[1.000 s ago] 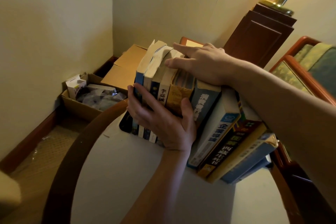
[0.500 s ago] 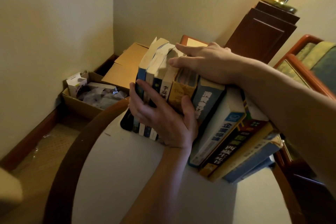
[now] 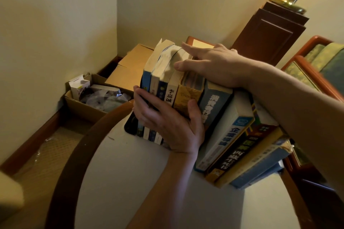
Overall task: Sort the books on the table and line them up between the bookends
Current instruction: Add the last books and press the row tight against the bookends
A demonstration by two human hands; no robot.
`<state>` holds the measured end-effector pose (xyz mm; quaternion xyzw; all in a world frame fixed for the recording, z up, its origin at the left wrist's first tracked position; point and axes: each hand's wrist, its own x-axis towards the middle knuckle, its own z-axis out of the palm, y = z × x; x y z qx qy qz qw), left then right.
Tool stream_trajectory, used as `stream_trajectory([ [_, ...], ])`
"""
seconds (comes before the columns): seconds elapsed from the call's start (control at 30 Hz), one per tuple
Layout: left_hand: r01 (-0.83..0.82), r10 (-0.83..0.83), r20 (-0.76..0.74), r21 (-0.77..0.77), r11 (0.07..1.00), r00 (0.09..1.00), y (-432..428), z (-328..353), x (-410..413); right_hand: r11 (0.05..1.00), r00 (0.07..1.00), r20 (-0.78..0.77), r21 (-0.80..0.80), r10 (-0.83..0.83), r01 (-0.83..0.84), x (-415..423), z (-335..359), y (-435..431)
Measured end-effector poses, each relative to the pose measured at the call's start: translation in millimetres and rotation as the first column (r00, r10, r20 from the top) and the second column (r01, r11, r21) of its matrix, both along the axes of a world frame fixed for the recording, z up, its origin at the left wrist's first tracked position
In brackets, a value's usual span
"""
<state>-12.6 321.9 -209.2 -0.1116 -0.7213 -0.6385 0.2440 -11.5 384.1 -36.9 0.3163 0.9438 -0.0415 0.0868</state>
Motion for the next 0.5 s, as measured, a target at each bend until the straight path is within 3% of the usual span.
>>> stream_trajectory([
  [0.17, 0.020, -0.021, 0.014, 0.013, 1.000, 1.000, -3, 1, -1, 0.998, 0.998, 0.013, 0.013, 0.060, -0.060, -13, 4, -5],
  [0.37, 0.036, -0.037, 0.015, 0.009, 0.999, 0.999, -6, 3, -2, 0.958, 0.988, -0.120, -0.258, 0.093, -0.122, -31, 6, -7],
  [0.5, 0.026, -0.026, 0.018, -0.003, 1.000, 1.000, -6, 2, -1, 0.974, 0.991, -0.077, -0.191, 0.108, -0.121, -34, 2, -10],
])
